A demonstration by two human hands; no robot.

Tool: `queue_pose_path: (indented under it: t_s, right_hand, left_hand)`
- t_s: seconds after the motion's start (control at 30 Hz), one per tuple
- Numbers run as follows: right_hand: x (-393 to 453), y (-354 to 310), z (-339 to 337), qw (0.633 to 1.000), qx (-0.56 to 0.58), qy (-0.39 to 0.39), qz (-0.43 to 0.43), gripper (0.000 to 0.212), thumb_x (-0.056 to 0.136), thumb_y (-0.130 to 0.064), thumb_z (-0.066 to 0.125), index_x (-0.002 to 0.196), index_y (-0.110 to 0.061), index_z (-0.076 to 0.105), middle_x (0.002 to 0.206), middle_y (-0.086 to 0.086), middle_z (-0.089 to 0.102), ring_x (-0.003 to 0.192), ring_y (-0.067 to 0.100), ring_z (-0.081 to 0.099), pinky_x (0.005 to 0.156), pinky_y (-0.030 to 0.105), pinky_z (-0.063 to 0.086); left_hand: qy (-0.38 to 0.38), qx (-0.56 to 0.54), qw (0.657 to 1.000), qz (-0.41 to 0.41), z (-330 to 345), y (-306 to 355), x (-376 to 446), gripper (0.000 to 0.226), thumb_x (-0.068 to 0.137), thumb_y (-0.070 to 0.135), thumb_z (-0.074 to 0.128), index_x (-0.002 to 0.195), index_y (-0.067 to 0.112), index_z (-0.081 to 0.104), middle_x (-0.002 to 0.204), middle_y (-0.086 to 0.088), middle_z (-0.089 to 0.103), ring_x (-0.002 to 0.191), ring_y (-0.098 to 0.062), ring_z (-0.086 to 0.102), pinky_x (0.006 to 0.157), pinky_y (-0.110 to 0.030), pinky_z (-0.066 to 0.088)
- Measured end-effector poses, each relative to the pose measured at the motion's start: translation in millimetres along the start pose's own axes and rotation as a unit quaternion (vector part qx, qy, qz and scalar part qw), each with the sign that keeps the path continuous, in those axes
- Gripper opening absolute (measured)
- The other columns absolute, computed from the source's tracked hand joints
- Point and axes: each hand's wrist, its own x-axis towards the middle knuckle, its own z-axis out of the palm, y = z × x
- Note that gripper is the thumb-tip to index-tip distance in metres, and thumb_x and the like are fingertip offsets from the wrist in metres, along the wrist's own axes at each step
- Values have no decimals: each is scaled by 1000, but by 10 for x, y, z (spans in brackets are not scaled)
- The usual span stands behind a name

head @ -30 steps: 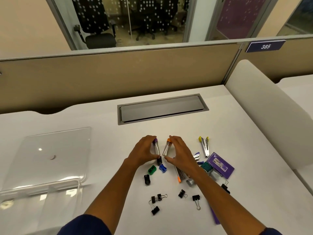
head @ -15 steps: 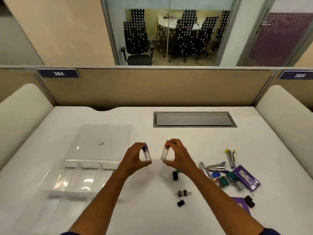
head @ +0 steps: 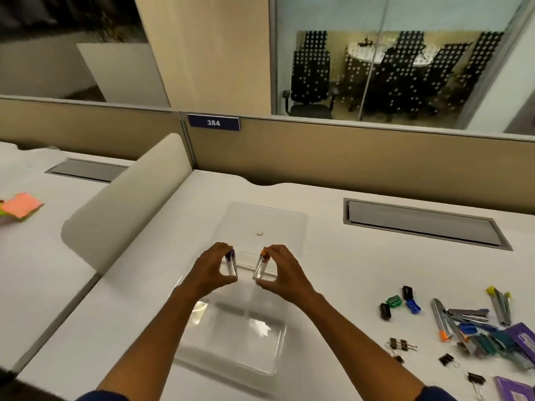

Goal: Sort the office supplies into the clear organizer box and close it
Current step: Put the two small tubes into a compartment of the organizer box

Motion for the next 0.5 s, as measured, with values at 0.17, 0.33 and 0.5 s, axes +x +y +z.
queue_pose_path:
  t_s: [0.17, 0.33, 0.5]
  right_hand:
    - [269, -363, 519, 1000, 9, -26, 0, 68, 69, -33, 81, 127, -15, 50, 127, 2, 47, 112, 16, 49, 92, 21, 42]
    - [463, -599, 921, 999, 12, -43, 10, 65, 69, -31, 80, 124, -13, 51, 123, 3, 48, 109, 18, 50, 88, 20, 39]
    - [543, -677, 1101, 998, -5, -58, 4, 63, 71, -27, 79, 125, -11, 52, 123, 7, 49, 108, 22, 50, 91, 26, 43]
  left_hand:
    - [-19, 16, 999, -28, -244, -500, -100, 61, 60, 22, 87, 115, 14, 60, 117, 0, 59, 103, -21, 56, 91, -35, 48]
    - [-36, 40, 997, -48, -326, -809, -161, 70, 64, 22, 86, 126, 15, 56, 129, -2, 56, 116, -23, 50, 96, -28, 40]
    - [-52, 43, 996, -50, -303, -980, -146, 71, 63, 26, 87, 126, 18, 57, 131, -1, 58, 122, -24, 51, 105, -36, 39]
